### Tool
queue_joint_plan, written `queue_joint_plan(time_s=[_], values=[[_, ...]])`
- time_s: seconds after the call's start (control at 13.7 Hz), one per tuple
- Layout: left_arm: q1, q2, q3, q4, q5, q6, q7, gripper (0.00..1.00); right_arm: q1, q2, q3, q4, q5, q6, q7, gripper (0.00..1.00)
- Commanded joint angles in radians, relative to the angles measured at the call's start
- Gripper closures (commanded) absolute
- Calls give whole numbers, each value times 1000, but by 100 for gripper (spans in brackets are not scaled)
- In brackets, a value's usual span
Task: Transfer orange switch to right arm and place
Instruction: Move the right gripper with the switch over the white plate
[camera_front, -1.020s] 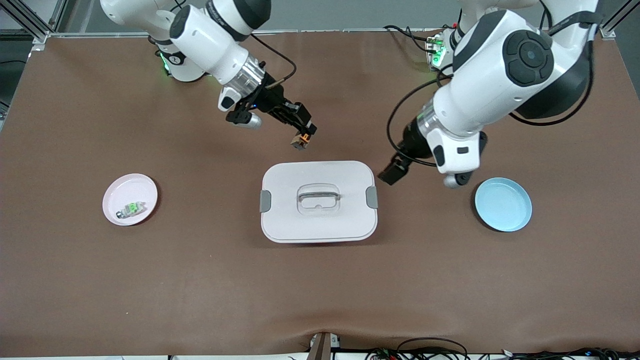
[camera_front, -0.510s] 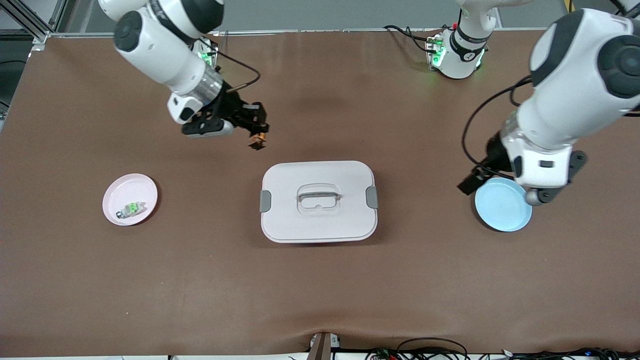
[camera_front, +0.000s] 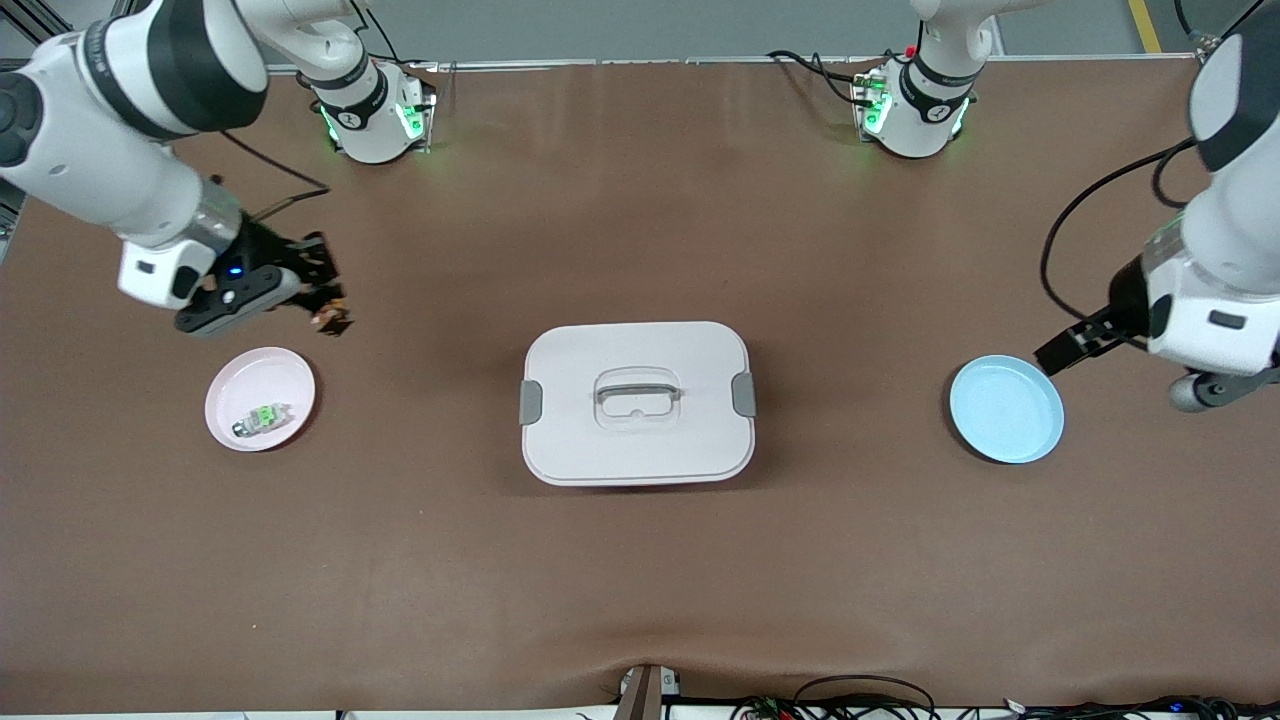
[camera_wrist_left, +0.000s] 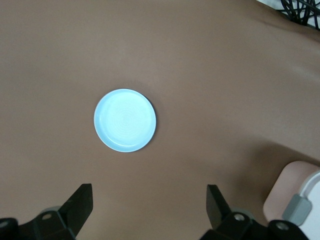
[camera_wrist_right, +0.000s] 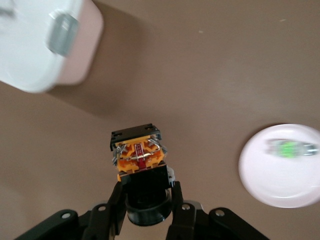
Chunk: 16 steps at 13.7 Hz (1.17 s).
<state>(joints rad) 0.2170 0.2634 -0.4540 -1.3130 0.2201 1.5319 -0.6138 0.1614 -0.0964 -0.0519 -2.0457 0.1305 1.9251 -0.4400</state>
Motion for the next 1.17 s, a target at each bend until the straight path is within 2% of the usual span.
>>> queue_joint_plan(time_s=[0.0,0.22,0.44,0.66,0.73,0.95,1.09], values=[[21,-36,-6,-15,19,-38,60,0,-92,3,20,2,-61,9,-229,91],[70,-50,-11,-17,6,-41,168,0,-175,43,20,-11,-127,106,-475,91],[81,-82,-8,-23,-22,-85,294,0,-258,125,21,-28,-140,230,-705,92],[64,-108,41,-37,-50,-85,357,0,-325,230,20,-28,-141,351,-919,92],[59,-128,66,-58,-66,-85,379,0,-327,245,20,-33,-147,380,-939,92],[-39,-174,182,-94,-87,-85,451,0,-335,292,20,-51,-231,443,-942,92],[-122,-205,301,-123,-128,-85,503,0,-348,323,20,-77,-261,506,-947,92]])
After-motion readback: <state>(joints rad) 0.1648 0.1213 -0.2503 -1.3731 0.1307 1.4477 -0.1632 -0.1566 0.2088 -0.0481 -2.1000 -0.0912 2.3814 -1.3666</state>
